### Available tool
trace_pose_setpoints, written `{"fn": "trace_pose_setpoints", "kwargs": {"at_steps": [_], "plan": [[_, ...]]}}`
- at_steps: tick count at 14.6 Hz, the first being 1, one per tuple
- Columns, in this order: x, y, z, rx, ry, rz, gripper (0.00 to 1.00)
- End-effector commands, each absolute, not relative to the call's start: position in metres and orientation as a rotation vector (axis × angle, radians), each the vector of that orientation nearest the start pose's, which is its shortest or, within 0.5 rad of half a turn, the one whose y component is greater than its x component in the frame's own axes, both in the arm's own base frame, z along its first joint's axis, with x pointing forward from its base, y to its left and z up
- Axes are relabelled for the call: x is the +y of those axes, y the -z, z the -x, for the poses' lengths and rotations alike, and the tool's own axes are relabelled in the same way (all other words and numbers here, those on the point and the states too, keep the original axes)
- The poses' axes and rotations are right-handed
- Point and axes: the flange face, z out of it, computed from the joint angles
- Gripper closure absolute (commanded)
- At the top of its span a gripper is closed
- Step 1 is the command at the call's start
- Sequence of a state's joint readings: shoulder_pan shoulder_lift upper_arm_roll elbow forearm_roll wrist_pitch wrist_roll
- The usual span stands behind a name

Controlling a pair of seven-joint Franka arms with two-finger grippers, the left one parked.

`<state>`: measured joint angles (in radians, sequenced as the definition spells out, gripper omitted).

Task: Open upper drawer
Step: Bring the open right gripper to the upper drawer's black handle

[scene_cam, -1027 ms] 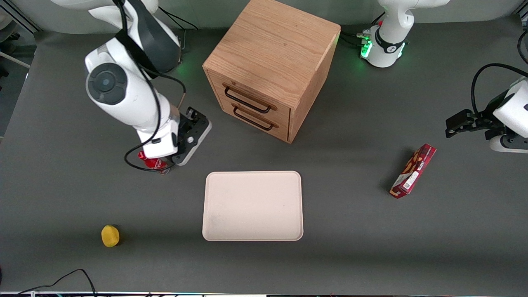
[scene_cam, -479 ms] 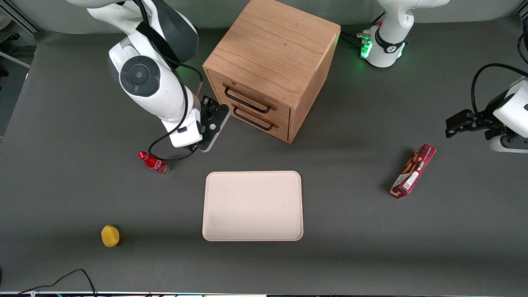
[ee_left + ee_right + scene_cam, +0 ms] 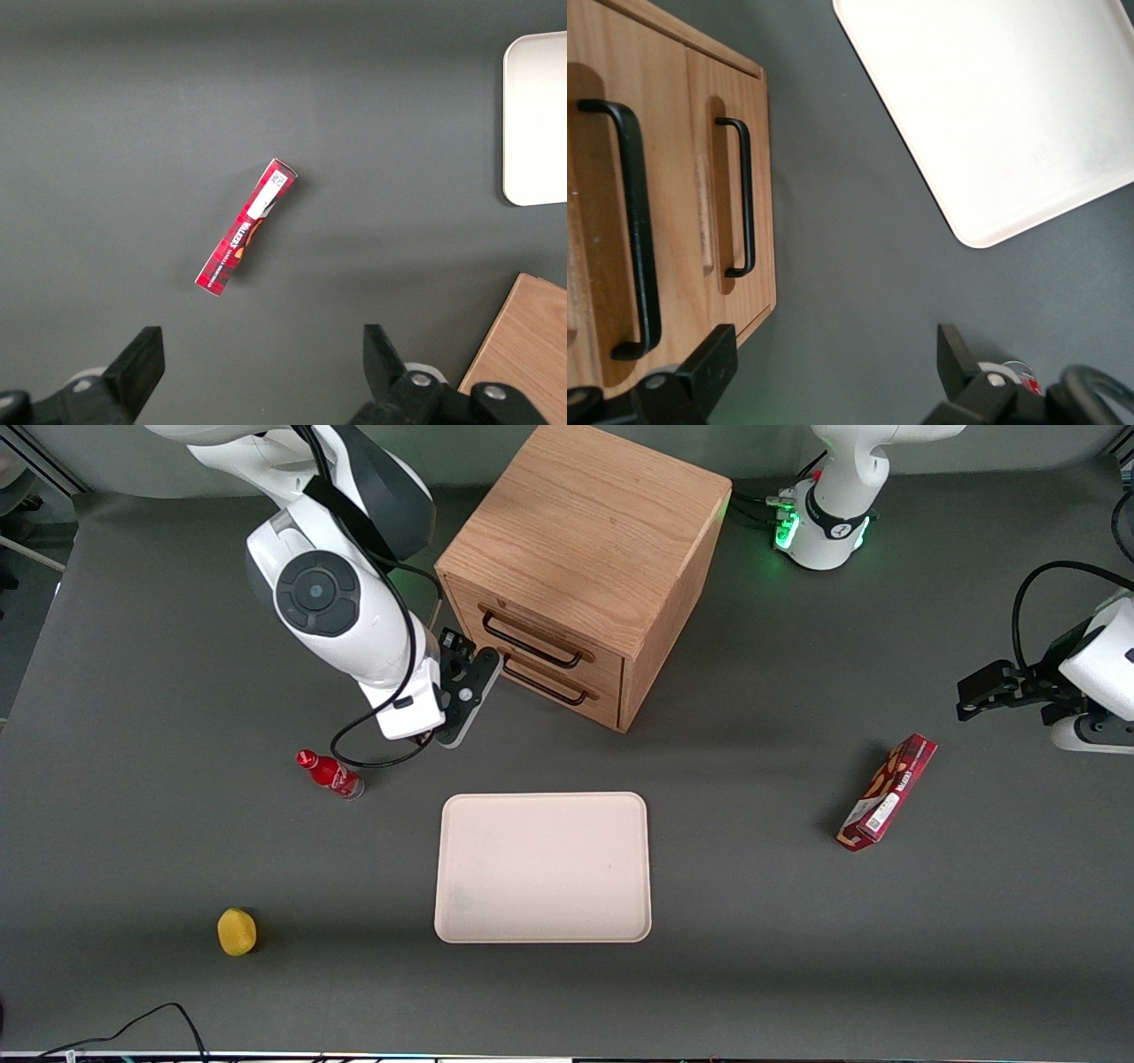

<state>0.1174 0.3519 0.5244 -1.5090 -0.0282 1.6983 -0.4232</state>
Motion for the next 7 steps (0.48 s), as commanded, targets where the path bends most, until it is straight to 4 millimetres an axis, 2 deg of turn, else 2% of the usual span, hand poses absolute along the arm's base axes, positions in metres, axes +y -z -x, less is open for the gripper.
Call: {"fn": "trace_pose_setpoints", "kwargs": {"at_steps": [1, 3, 5, 7], "plan": [[0.366, -0.465, -0.521, -1.534, -0.251, 2.559, 0.00], [0.370, -0.459, -0.515, -1.512, -0.270, 2.572, 0.01], [0.382, -0.454, -0.503, -1.476, -0.287, 2.564, 0.02], [0.388, -0.452, -0.502, -1.413, -0.270, 2.579, 0.02]]}}
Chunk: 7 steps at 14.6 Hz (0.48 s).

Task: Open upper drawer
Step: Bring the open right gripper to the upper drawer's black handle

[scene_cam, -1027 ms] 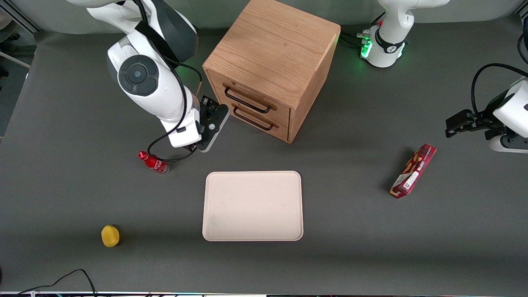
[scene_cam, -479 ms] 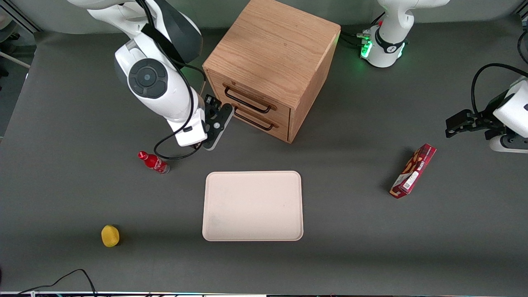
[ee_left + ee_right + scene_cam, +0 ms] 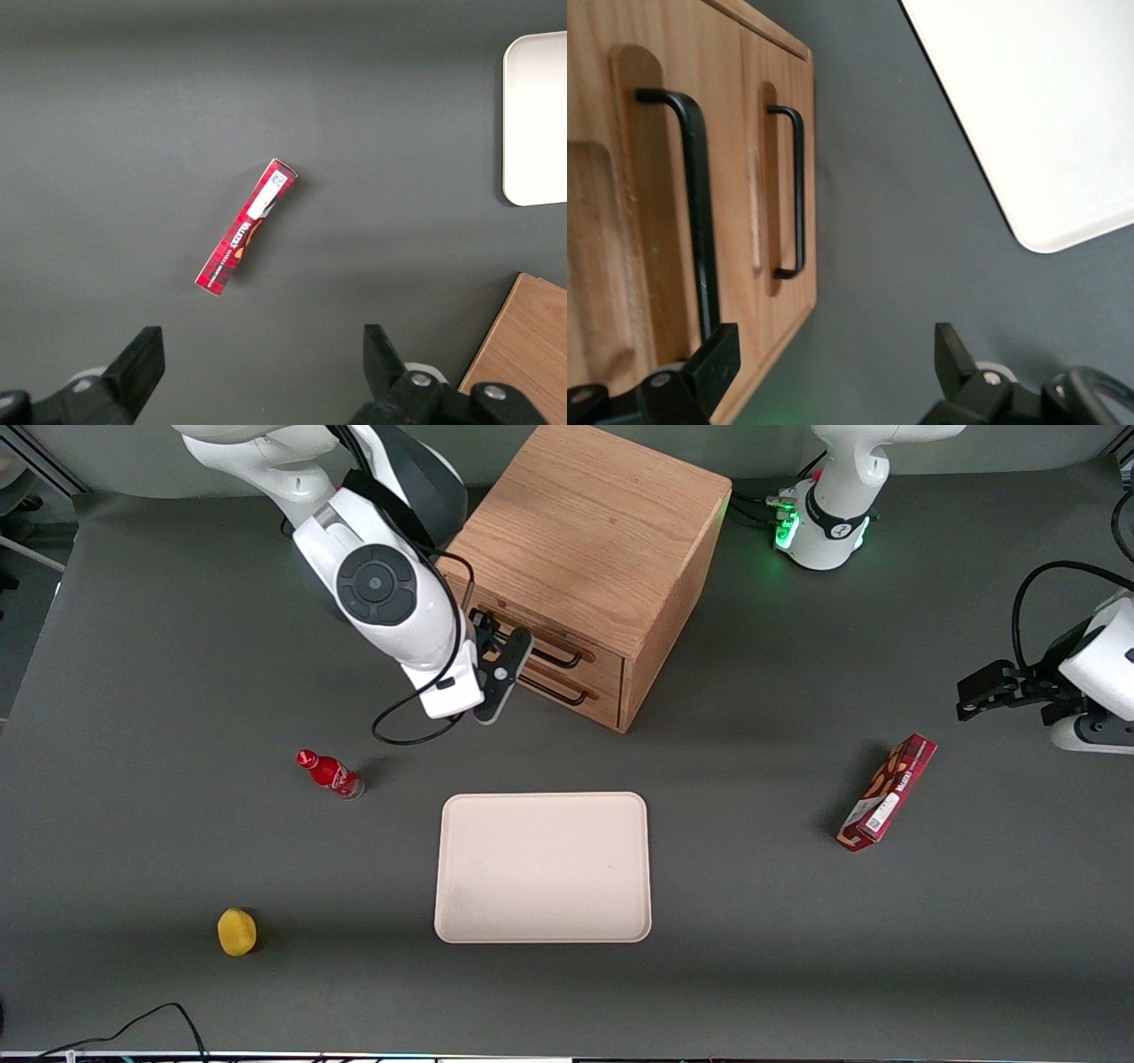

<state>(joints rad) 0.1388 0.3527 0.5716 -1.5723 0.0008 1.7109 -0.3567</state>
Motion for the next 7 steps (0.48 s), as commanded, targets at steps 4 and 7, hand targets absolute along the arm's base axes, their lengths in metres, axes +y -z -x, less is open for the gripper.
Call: {"fn": "trace_pose_setpoints", "kwargs": {"at_steps": [4, 7], "plan": [[0.392, -0.443, -0.507, -1.296, -0.268, 2.575, 0.02], [0.396, -0.439, -0.508, -1.223, -0.270, 2.605, 0.03]]}}
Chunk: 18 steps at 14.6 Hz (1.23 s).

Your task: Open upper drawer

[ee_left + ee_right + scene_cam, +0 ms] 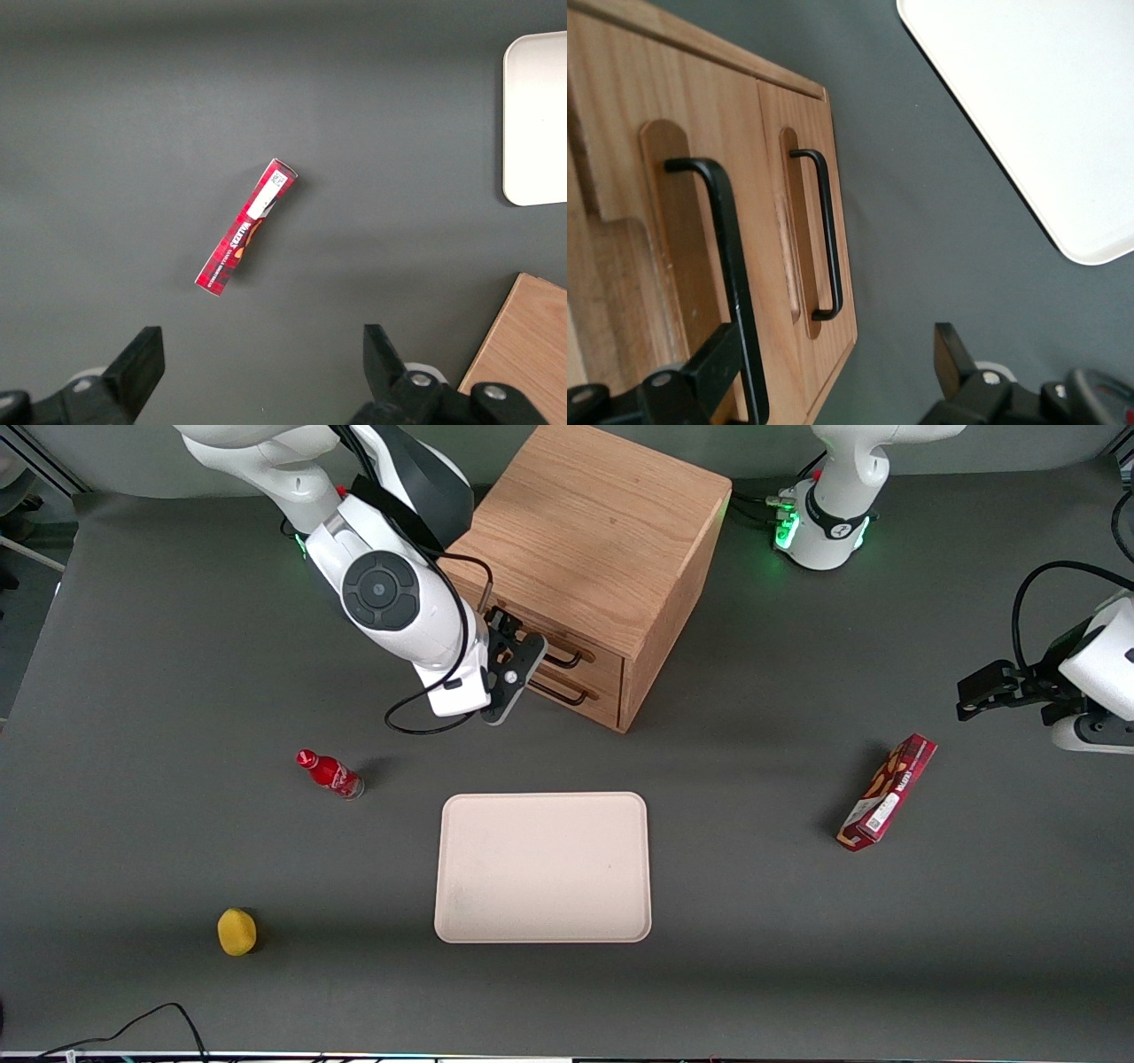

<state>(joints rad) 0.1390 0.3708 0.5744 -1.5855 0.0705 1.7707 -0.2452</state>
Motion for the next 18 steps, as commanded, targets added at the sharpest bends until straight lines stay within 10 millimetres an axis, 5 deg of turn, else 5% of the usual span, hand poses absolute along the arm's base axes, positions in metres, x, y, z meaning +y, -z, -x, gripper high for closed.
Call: {"fn": "trace_pose_setpoints", "kwargs": {"at_steps": [1, 18], "plan": [[0.400, -0.436, -0.506, -1.217, -0.268, 2.600, 0.03], [0.428, -0.423, -0.474, -1.302, -0.295, 2.577, 0.03]]}}
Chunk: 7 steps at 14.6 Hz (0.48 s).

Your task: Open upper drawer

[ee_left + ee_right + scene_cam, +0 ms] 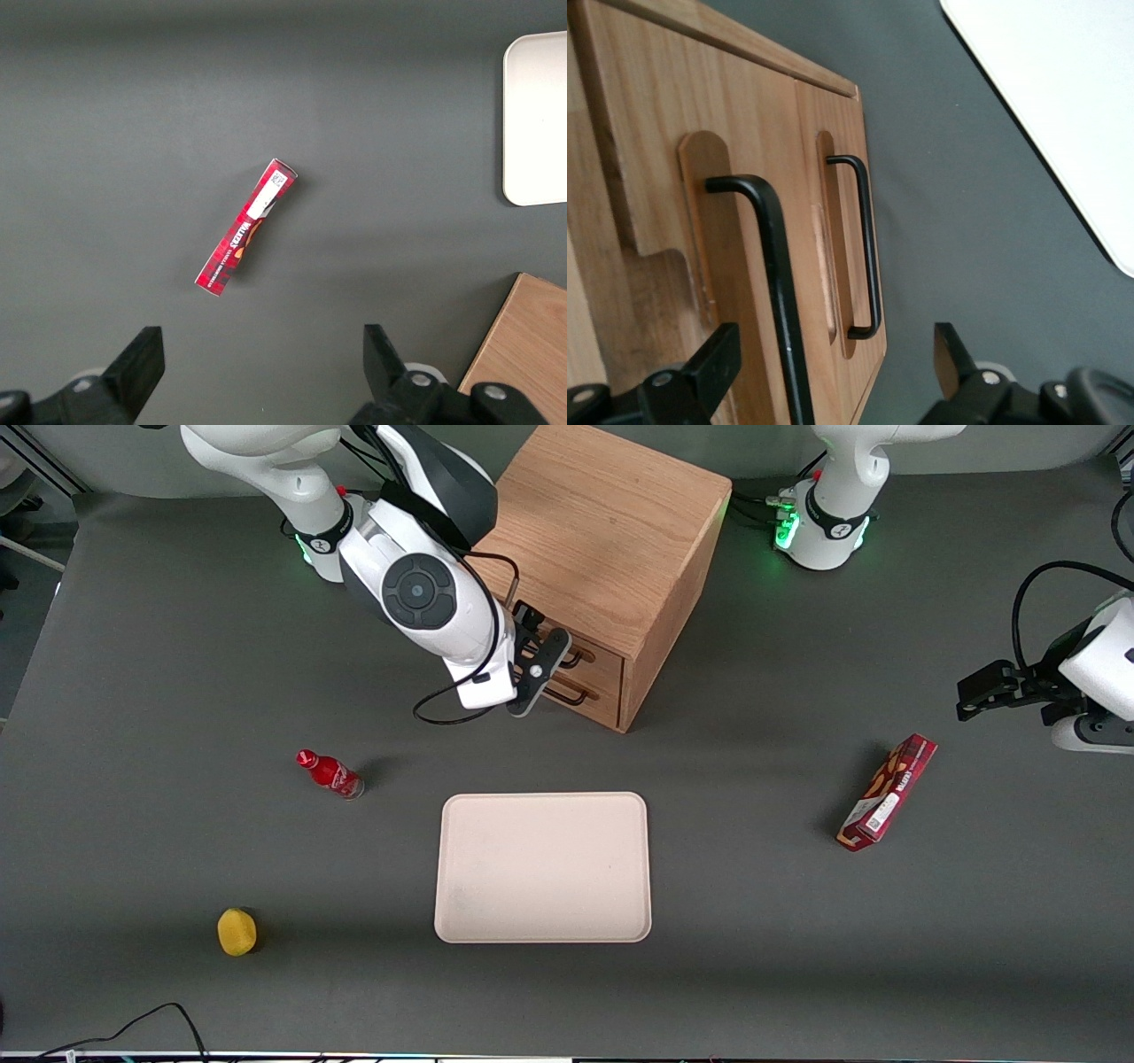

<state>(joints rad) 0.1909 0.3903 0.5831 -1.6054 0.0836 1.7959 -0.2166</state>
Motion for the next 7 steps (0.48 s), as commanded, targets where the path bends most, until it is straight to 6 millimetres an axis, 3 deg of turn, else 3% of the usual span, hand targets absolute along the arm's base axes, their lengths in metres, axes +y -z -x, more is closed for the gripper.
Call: {"fn": "trace_pose_setpoints", "kwargs": {"at_steps": [1, 7], "plan": [[0.4285, -0.4217, -0.4741, -1.302, -0.295, 2.577, 0.03], [0.4238, -0.4181, -0.4783, -1.344, -0.284, 2.585, 0.02]]}}
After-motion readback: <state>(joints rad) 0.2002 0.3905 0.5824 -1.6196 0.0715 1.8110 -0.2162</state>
